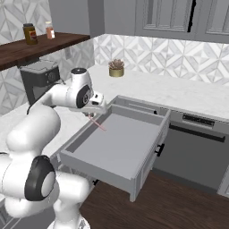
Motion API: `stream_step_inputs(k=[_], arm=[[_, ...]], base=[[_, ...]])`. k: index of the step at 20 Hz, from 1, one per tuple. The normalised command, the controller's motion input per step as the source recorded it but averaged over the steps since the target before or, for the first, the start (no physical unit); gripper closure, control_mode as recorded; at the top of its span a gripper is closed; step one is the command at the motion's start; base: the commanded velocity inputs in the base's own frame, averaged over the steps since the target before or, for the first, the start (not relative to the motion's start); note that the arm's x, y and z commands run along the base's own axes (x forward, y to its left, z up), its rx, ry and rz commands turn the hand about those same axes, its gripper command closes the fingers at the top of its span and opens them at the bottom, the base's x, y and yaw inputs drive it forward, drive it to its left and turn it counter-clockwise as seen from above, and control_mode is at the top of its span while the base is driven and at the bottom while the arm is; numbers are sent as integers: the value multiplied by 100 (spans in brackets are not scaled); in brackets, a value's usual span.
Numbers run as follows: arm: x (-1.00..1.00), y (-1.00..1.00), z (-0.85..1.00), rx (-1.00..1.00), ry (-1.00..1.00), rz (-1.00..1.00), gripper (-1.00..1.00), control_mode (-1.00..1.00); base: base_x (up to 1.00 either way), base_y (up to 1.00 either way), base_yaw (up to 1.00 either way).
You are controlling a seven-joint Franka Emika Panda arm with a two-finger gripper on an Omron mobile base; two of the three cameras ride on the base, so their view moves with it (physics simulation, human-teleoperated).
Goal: Take a straw from the drawer in front and place it inside the glass cup on the dining counter.
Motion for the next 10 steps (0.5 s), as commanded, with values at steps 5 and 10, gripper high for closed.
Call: stream_step_inputs(k=[5, 10], arm=[[-55, -3, 2, 2, 0, -6, 100, -100], [-13, 0, 0, 0, 0, -1, 100, 100]], base=[[0, 0, 0], [-76, 0, -8]])
